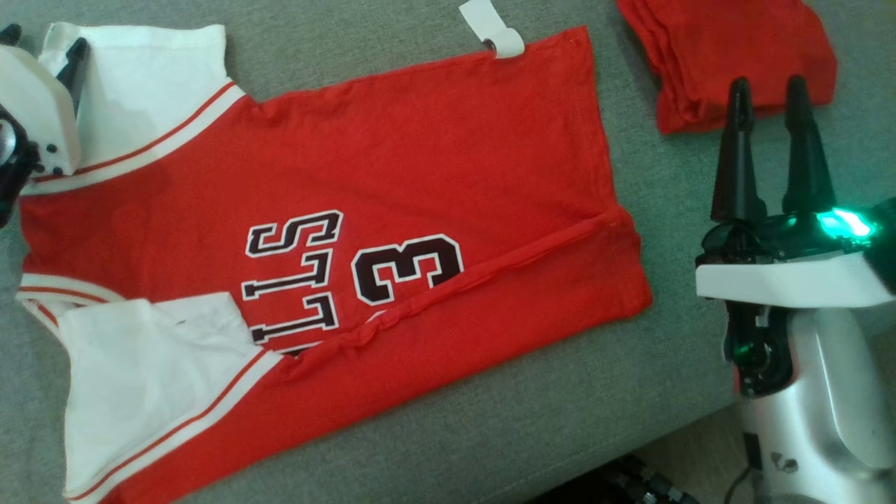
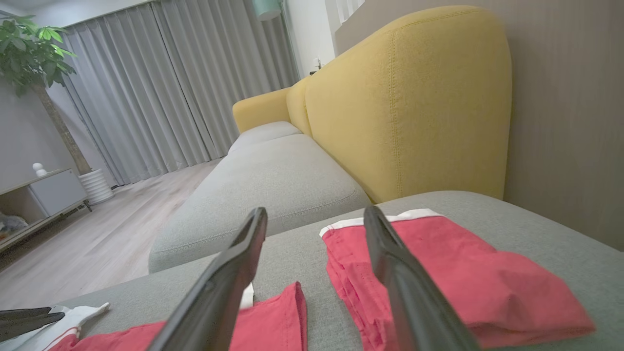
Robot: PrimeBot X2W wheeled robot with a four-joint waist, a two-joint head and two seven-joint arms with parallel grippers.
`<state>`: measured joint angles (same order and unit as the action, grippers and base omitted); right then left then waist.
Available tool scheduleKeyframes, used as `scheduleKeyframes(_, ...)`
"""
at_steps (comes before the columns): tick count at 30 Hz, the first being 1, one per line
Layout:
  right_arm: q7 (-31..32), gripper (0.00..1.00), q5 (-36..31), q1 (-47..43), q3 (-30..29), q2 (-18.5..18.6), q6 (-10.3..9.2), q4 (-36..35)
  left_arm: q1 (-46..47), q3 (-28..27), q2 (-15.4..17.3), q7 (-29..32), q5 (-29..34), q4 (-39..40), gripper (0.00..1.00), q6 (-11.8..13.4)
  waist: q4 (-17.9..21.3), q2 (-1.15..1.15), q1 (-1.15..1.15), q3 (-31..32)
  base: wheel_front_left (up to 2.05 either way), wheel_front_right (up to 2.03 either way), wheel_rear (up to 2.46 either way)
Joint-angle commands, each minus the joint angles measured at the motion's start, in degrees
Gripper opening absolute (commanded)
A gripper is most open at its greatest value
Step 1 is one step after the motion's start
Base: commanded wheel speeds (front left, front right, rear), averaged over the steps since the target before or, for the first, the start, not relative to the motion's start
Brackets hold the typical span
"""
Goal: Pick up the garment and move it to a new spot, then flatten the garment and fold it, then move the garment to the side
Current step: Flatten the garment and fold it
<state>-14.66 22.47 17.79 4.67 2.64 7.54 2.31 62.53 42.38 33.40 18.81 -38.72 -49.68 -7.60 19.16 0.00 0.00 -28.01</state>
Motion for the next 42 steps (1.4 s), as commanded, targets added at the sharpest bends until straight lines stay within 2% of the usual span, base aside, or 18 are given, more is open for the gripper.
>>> scheduleKeyframes(1,-0.33,1.0,0.23,0.01,0.47,0.24,-0.05,-1.7,1.61,-0.56,2.66,1.05,-1.0,0.24,1.0,0.12,0.04,0.0,0.0,0.13,0.0,0.0,0.0)
scheduleKeyframes(2,-0.33,1.0,0.19,0.01,0.26,0.24,-0.05,-1.59,1.37,0.1,2.53,1.91,-1.98,0.12,1.0,0.12,-0.01,0.0,0.0,0.28,0.0,0.0,0.0)
scheduleKeyframes(3,-0.34,1.0,0.11,0.02,0.04,0.24,-0.05,-1.46,1.15,0.87,2.44,2.55,-2.89,0.34,0.47,0.11,-0.11,0.0,0.0,0.46,0.0,0.0,0.0)
scheduleKeyframes(4,-0.34,1.0,-0.08,0.04,-0.28,0.24,-0.05,-1.36,0.97,1.59,2.38,2.76,-3.8,0.84,0.0,0.11,-0.31,0.0,0.0,0.66,0.0,0.0,0.0)
scheduleKeyframes(7,-0.34,1.0,-0.94,0.18,-1.6,0.23,-0.05,-0.96,1.18,3.05,2.52,0.26,-4.8,1.7,0.0,0.11,-1.32,0.0,0.0,1.46,0.0,0.0,0.0)
scheduleKeyframes(11,-0.34,1.0,-4.07,0.35,-2.53,0.23,-0.05,0.17,1.3,4.21,1.58,-7.53,-3.78,1.47,0.0,0.11,-3.3,0.0,0.0,3.54,0.0,0.0,0.0)
scheduleKeyframes(18,-0.05,1.0,-12.14,1.16,-3.46,0.23,-0.05,4.81,-0.79,4.34,-2.8,-22.69,-1.7,2.5,0.0,1.36,-9.53,0.0,0.0,8.54,0.0,0.0,0.0)
scheduleKeyframes(22,5.97,1.0,-17.29,3.42,-3.1,0.23,-0.05,8.68,-5.27,4.71,-4.32,-27.31,-1.82,4.96,0.0,2.37,-13.46,0.0,0.0,10.56,0.0,0.0,0.0)
scheduleKeyframes(23,9.31,1.0,-19.33,4.8,-3.0,0.73,-0.05,10.38,-7.76,4.85,-4.34,-29.29,-1.78,7.04,0.0,3.1,-15.28,0.0,0.0,11.27,0.0,0.0,0.0)
scheduleKeyframes(28,16.7,1.0,-20.23,8.54,-4.71,3.52,-0.05,15.62,-13.34,4.71,-3.67,-31.85,-1.59,14.84,0.0,5.89,-19.17,0.0,0.0,12.09,0.0,0.0,0.0)
scheduleKeyframes(33,23.24,1.0,-19.59,13.06,-6.72,6.64,-0.05,24.06,-17.64,5.56,-2.54,-31.35,-1.26,24.1,0.0,8.39,-21.66,0.0,0.0,12.2,0.0,0.0,0.0)
scheduleKeyframes(39,26.83,1.0,-19.42,18.5,-6.94,9.06,-0.05,34.4,-19.8,6.78,-0.44,-28.51,-0.58,31.83,0.0,10.48,-22.96,0.0,0.0,11.41,0.0,0.0,0.0)
scheduleKeyframes(42,27.37,1.0,-21.16,20.88,-4.86,10.58,-0.05,38.58,-20.25,6.95,0.45,-27.61,-0.35,34.26,0.0,11.35,-23.09,0.0,0.0,10.8,0.0,0.0,0.0)
